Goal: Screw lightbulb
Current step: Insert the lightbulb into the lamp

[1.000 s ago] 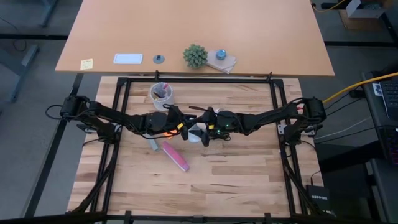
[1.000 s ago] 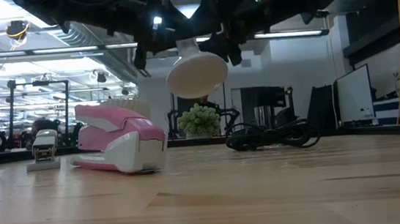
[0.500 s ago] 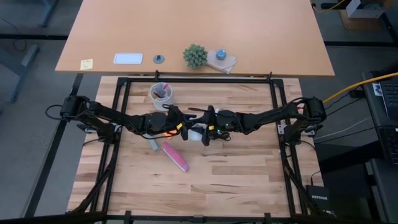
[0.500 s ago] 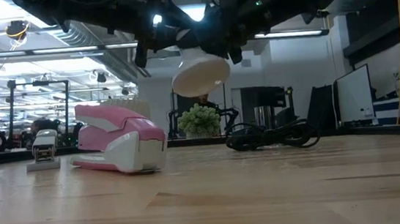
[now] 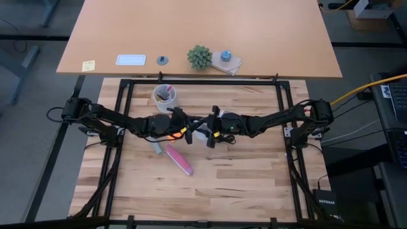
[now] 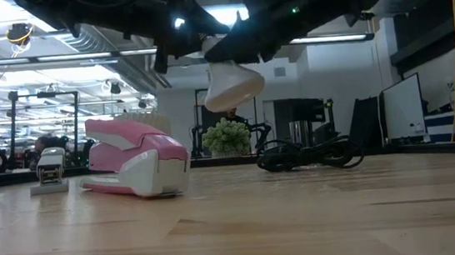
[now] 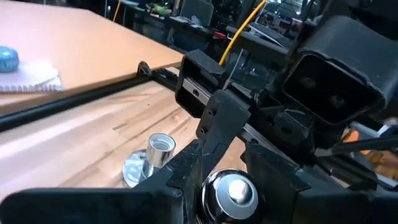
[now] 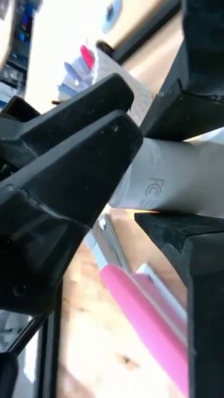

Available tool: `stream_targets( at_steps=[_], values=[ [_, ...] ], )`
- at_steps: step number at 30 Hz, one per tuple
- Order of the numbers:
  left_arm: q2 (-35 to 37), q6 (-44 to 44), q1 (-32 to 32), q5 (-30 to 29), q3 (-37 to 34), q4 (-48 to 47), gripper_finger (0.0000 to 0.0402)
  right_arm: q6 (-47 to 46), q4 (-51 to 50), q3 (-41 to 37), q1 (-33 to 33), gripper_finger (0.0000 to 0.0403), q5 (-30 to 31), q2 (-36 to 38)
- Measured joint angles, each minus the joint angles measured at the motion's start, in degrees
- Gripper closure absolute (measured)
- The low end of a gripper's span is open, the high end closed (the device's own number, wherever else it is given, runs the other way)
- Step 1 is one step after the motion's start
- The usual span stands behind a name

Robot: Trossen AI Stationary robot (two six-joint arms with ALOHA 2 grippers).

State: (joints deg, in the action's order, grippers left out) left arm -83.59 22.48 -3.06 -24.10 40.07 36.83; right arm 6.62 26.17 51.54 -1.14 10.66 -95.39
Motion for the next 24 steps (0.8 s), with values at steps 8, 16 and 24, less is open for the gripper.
stream_targets(
  at_steps=[8,16,24],
  values=[
    [-0.07,-4.37,0.1,-0.18,-0.02,2.71,0.0292,6.39,-0.3,0.12,-0.01,0.0237,4.22,0.15],
    [-0.07,-7.13,0.15,-0.44,-0.02,2.98,0.0292,9.13,0.31,0.09,-0.03,0.0236,6.92,0.01],
    [0.4,-14.15,0.06,-0.33,0.33,3.27,0.0293,9.2,-0.96,-0.29,0.03,0.0237,7.15,-0.37]
  ],
)
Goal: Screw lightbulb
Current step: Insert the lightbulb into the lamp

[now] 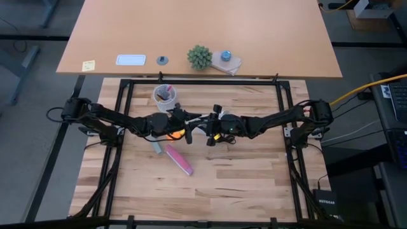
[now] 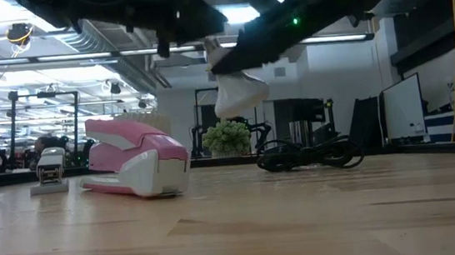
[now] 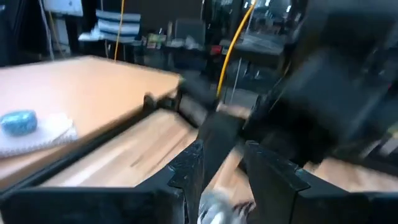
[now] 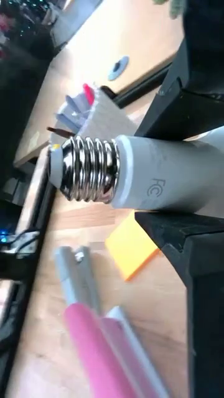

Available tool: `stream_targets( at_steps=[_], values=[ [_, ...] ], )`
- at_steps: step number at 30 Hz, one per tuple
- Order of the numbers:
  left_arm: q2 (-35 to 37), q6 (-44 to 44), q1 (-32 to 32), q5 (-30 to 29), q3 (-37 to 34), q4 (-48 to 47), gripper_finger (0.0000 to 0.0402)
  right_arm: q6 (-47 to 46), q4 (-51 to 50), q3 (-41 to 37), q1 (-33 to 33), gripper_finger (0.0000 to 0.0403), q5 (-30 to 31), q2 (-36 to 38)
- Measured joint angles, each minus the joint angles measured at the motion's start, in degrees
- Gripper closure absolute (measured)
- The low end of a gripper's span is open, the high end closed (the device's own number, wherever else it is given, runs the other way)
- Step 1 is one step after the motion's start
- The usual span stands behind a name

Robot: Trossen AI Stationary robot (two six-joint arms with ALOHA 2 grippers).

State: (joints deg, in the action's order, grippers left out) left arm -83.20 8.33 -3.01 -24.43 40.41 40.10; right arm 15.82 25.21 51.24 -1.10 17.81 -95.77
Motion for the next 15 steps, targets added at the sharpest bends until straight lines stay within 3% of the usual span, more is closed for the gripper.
stream_targets(
  at_steps=[5,9,15],
  values=[
    [-0.18,-3.8,0.0,-0.08,-0.11,-0.54,0.0291,-0.13,-0.52,0.07,0.0,0.0237,-0.05,0.07],
    [-0.18,-5.31,0.16,-0.13,-0.11,-0.21,0.0266,2.2,-1.7,0.09,0.0,0.0237,0.1,0.12],
    [-0.18,-5.2,1.25,-0.18,-0.14,0.27,0.0232,18.68,-2.83,0.11,-0.07,0.0237,11.77,0.15]
  ],
)
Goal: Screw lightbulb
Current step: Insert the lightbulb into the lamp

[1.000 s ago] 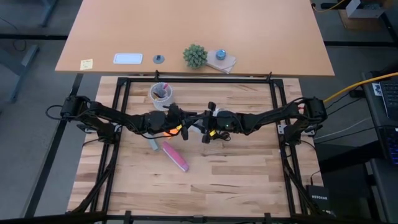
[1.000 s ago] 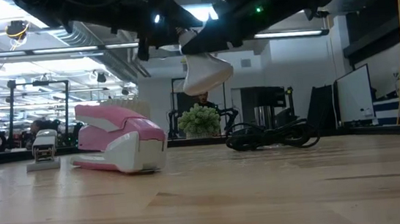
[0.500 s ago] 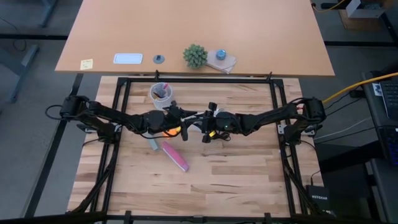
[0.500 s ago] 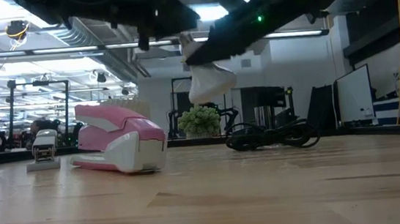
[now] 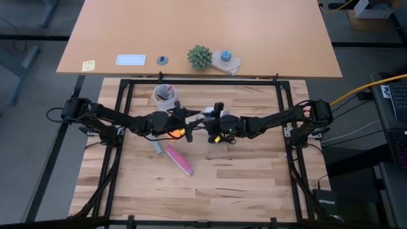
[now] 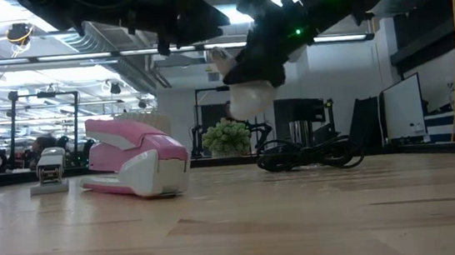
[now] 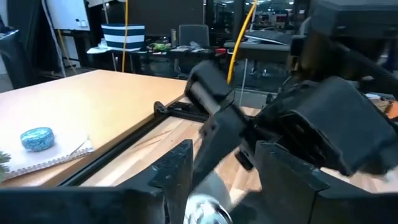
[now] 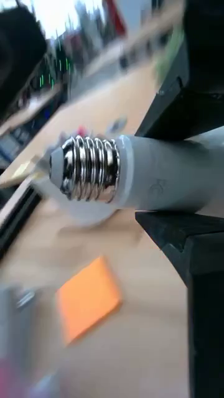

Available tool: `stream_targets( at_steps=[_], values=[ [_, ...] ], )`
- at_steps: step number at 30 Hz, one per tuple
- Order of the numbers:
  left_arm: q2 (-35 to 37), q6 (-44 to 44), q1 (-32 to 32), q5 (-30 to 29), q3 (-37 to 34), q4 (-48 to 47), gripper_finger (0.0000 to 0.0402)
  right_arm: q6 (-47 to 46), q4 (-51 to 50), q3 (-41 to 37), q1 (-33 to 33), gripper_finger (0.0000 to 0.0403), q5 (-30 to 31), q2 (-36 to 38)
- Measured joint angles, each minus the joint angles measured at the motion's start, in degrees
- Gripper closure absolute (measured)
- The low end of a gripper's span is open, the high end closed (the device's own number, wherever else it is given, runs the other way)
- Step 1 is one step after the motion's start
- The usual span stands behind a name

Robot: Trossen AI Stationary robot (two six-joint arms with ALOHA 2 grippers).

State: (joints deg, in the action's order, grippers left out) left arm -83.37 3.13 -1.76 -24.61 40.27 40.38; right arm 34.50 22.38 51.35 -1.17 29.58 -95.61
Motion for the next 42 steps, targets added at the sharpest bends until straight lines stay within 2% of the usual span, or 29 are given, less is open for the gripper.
stream_targets(
  at_steps=[3,13,18,21,26,31,36,42],
  values=[
    [0.0,0.48,0.09,-0.16,-0.02,-0.16,0.023,8.85,-1.72,0.02,0.0,0.0237,6.84,0.0],
    [-0.11,1.38,0.16,-0.1,-0.11,-4.03,0.0229,37.99,-15.19,0.11,0.07,0.0237,24.16,0.15],
    [-0.11,3.73,0.88,-0.09,-0.11,-7.77,0.0229,51.82,-18.44,0.11,0.07,0.0237,29.55,0.15],
    [-0.11,6.48,1.61,-0.06,-0.11,-10.99,0.0229,56.06,-19.71,0.11,0.02,0.0237,29.95,0.15],
    [-0.11,16.28,3.48,0.02,-0.11,-16.98,0.0229,57.91,-19.57,0.11,0.0,0.0237,29.97,0.15],
    [-0.13,17.5,5.69,0.58,-0.11,-18.42,0.0229,60.51,-19.47,0.11,0.0,0.0237,29.82,0.15],
    [-0.92,19.55,9.01,9.0,-0.11,-15.97,0.0229,63.63,-19.0,0.11,-0.63,0.0237,26.4,0.15],
    [-8.08,23.92,11.79,17.41,-0.13,-9.14,0.0229,65.24,-12.5,0.11,-3.14,0.0237,21.04,0.15]
  ],
)
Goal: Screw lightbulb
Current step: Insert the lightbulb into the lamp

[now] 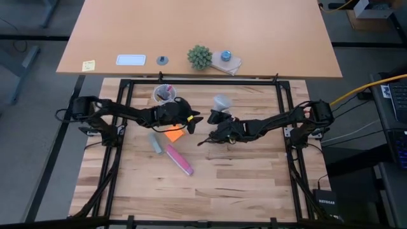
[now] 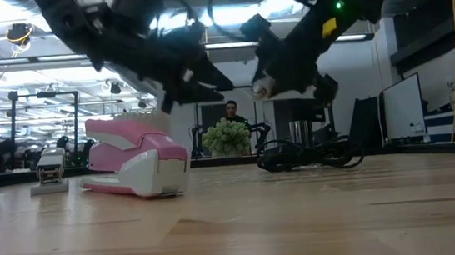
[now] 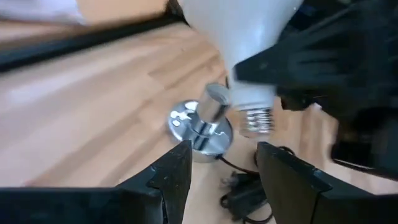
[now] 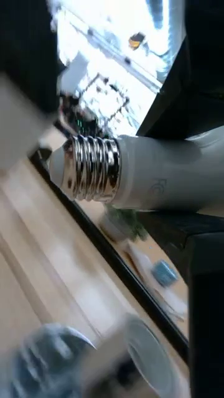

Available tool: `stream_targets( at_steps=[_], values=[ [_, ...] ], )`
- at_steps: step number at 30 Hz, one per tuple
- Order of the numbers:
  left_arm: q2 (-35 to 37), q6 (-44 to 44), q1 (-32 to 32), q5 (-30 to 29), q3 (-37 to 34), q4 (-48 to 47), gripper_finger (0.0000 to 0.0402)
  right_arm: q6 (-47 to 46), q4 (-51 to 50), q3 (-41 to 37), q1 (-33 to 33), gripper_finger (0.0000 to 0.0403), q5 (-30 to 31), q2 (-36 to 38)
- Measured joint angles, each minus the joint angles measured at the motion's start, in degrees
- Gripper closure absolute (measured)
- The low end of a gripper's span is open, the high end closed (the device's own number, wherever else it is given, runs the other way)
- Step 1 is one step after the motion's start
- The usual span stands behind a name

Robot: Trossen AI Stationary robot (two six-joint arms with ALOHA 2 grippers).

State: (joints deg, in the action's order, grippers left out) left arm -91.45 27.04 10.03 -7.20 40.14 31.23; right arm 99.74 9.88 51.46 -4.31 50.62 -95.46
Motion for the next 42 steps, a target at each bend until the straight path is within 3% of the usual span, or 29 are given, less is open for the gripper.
stream_targets(
  at_steps=[6,11,21,42],
  values=[
    [-6.83,3.85,0.32,8.07,-0.04,12.2,0.0229,0.93,5.06,0.02,-1.47,0.0237,-1.17,0.0],
    [-6.33,4.68,0.32,13.44,-0.04,12.84,0.0229,1.24,4.27,0.02,-1.74,0.0237,-1.76,0.0],
    [-5.54,6.99,2.36,18.44,-0.02,12.92,0.0229,1.29,1.93,0.02,-1.74,0.0237,-1.01,0.0],
    [-5.52,11.94,2.34,16.9,0.02,16.18,0.0229,1.33,6.11,0.02,-1.67,0.0237,-5.53,0.0]
  ],
)
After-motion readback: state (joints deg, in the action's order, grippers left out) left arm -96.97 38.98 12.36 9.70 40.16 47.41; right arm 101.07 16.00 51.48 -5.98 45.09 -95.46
